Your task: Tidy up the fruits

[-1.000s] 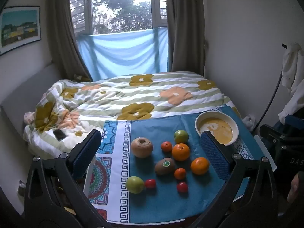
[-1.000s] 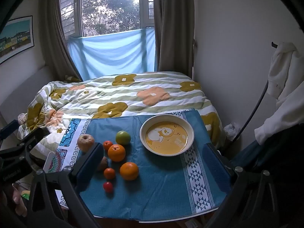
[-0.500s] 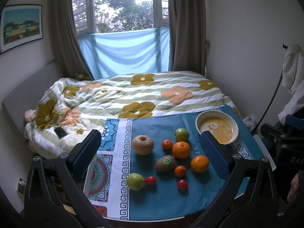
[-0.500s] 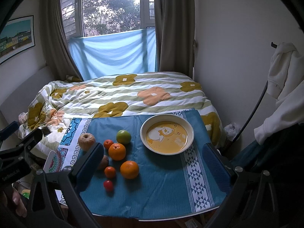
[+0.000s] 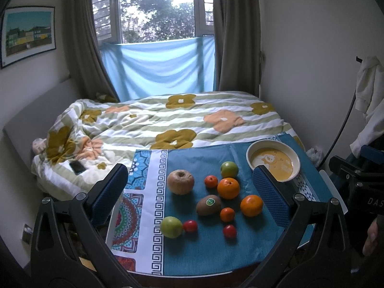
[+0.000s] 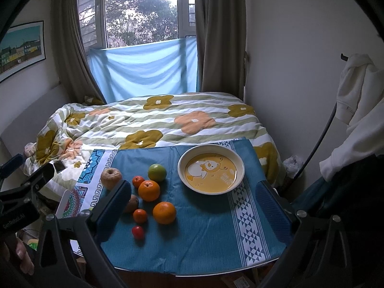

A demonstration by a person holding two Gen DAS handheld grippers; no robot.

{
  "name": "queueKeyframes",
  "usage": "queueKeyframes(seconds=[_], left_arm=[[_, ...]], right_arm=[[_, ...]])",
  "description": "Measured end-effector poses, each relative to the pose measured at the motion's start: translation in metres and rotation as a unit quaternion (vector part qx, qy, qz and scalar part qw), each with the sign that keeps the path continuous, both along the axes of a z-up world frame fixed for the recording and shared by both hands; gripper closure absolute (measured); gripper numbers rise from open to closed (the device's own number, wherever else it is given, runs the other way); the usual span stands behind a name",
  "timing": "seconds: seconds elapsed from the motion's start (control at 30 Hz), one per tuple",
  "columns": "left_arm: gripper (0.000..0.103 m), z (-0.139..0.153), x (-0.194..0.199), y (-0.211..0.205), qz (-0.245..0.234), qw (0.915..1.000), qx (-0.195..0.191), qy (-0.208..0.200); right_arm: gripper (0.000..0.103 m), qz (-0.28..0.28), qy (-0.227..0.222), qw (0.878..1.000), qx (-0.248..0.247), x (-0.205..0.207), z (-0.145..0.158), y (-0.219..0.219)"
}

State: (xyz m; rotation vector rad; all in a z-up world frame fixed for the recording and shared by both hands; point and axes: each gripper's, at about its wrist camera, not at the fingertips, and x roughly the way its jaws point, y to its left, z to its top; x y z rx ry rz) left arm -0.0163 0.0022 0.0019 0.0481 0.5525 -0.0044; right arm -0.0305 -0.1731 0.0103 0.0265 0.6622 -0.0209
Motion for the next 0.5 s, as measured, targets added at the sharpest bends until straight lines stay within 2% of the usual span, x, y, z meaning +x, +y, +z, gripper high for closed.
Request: queueKeyframes(seconds=[0.5], left_arm=[[0.0,0.0009,-0.0029,-0.0004,0.0,1.0,-0.001,-0.001]], right_arm=[[0.0,-0.001,-0.002,1.0,0.0,0.0004,-0.0008,-0.0029]])
